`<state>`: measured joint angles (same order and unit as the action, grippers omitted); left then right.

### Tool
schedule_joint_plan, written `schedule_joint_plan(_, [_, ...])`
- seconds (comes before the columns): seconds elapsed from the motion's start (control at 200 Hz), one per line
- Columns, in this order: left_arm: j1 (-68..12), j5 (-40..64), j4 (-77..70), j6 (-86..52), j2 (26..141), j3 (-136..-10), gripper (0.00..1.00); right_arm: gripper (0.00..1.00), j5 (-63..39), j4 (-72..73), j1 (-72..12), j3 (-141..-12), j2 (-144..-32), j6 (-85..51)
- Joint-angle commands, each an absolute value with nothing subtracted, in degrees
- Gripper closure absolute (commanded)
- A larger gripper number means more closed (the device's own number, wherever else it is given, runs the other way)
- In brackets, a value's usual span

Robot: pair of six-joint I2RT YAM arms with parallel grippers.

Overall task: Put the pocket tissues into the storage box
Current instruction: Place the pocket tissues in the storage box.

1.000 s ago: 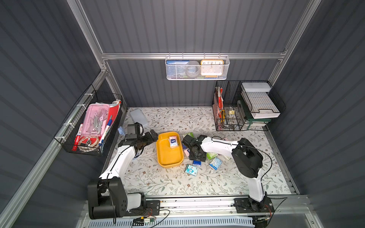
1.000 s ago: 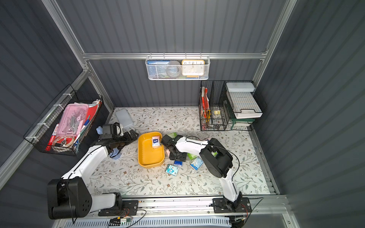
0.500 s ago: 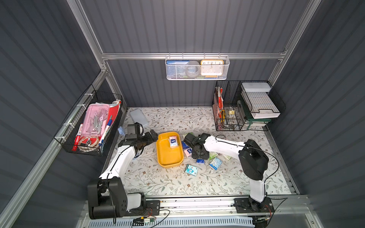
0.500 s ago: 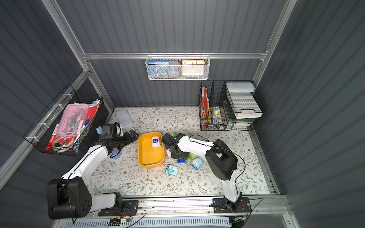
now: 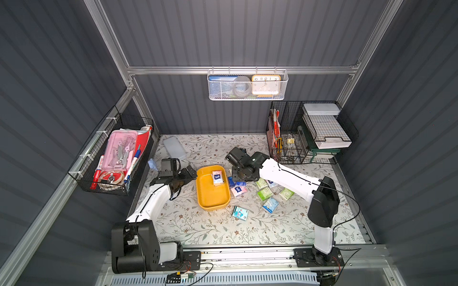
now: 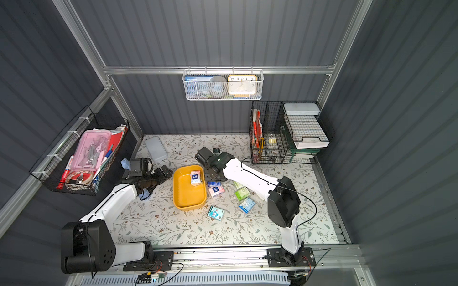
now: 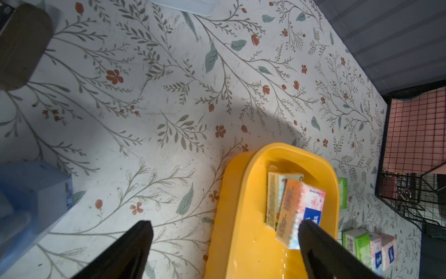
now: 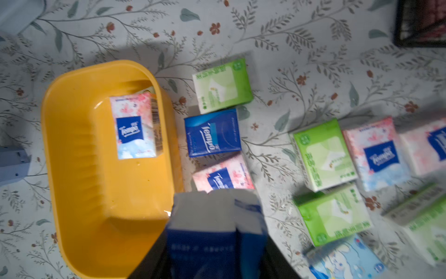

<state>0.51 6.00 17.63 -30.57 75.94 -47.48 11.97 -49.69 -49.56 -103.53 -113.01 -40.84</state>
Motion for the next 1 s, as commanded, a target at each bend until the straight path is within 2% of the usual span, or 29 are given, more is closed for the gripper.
schedule_joint_plan(0.0, [0.62,4.67,17.13,-32.40,76.25,-47.04,0.01,0.55,7.50,-45.13,-50.22,-106.85,-117.55,-36.78])
schedule_joint_plan(0.25, [0.66,3.82,19.22,-32.43,75.64,-48.14,0.01,0.55,3.04,-40.42,-52.32,-114.80,-126.15,-34.03])
schedule_joint_plan(0.515, [0.62,3.43,20.13,-32.30,75.23,-48.25,0.01,0.55,3.44,-36.80,-54.69,-119.22,-131.13,-33.08])
schedule_joint_plan(0.996, [0.62,1.72,22.27,-31.64,74.62,-48.96,0.01,0.55,6.54,-44.63,-55.63,-136.71,-143.63,-32.56])
